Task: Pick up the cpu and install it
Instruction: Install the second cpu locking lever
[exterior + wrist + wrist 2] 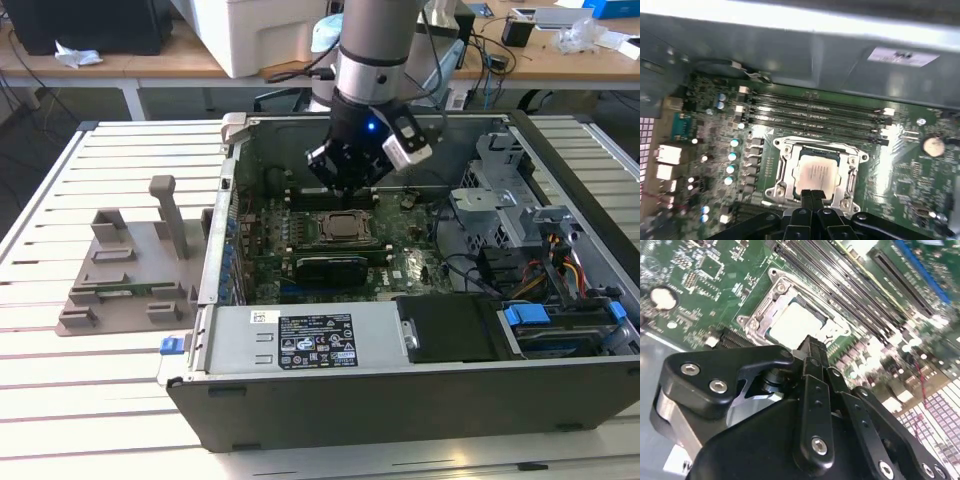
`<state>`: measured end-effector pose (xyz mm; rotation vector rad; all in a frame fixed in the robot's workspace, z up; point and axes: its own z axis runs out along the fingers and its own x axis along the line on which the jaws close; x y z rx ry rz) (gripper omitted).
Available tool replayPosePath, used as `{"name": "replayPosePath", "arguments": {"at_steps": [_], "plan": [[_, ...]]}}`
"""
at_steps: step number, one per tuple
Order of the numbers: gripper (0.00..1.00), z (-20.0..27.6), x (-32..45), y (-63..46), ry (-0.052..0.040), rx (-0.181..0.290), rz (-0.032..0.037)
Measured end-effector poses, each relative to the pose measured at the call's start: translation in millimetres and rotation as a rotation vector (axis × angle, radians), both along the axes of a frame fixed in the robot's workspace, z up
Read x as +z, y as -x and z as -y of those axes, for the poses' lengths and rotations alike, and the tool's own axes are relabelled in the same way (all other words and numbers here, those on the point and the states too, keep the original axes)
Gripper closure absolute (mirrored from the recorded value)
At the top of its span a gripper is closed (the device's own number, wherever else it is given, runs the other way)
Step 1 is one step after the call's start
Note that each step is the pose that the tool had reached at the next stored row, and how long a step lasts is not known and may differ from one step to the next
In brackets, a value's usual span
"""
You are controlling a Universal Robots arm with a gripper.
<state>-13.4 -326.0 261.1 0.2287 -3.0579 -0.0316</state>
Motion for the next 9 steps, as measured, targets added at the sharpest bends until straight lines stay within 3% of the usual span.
{"name": "replayPosePath", "arguments": {"at_steps": [2,9], "plan": [[0.89,-0.3,11.0,-0.1,0.0012,0.000,0.0001],[0.89,-0.3,13.2,0.0,0.0011,0.000,0.0001]]}}
